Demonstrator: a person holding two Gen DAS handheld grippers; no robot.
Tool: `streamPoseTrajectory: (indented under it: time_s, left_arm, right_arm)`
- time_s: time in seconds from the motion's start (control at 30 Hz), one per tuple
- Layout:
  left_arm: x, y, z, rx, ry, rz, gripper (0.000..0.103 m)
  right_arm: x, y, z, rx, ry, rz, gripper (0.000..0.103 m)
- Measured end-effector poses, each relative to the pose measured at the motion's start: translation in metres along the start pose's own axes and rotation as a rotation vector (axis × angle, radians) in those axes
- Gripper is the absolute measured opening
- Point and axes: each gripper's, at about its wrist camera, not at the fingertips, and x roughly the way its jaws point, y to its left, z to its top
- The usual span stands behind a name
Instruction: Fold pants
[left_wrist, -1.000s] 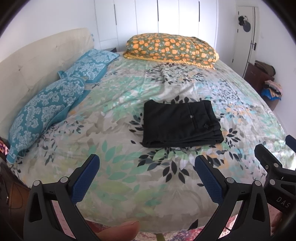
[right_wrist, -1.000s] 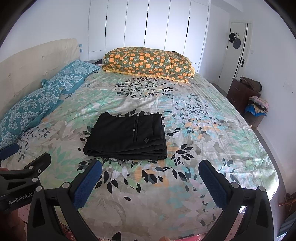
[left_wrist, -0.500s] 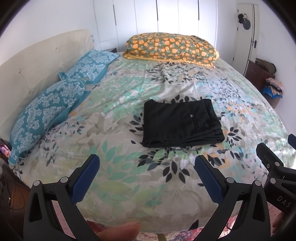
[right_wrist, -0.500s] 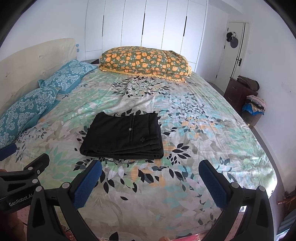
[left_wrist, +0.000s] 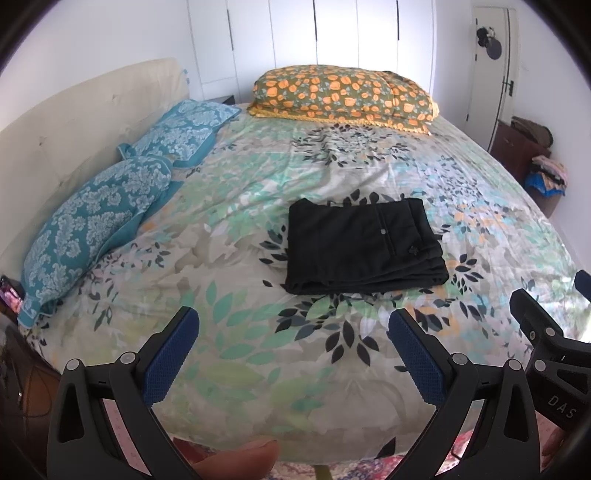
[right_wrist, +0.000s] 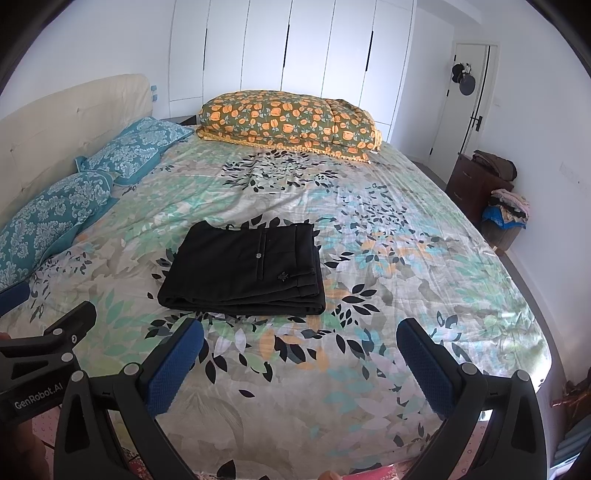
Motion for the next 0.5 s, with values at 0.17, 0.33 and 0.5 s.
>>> streamPoseTrajectory:
  time_s: [0.17, 0.33, 0.5]
  left_arm:
    - [0.0015, 0.0026, -0.0004, -0.002, 0.008, 0.001, 0.103]
    - [0.0015, 0.0028, -0.0009, 0.001, 0.01, -0.015, 0.103]
    - [0.0003, 0.0015, -0.001, 0.006, -0.005, 0.005, 0.103]
  right_arm:
    - [-0.0014, 0.0029, -0.0001, -0.001, -0.002, 0.002, 0.103]
    - [-0.0014, 0.0053, -0.0001, -0.001, 0.002, 0.004, 0.103]
    - [-0.001, 0.0053, -0.0005, 0.001, 0.001, 0.004, 0.103]
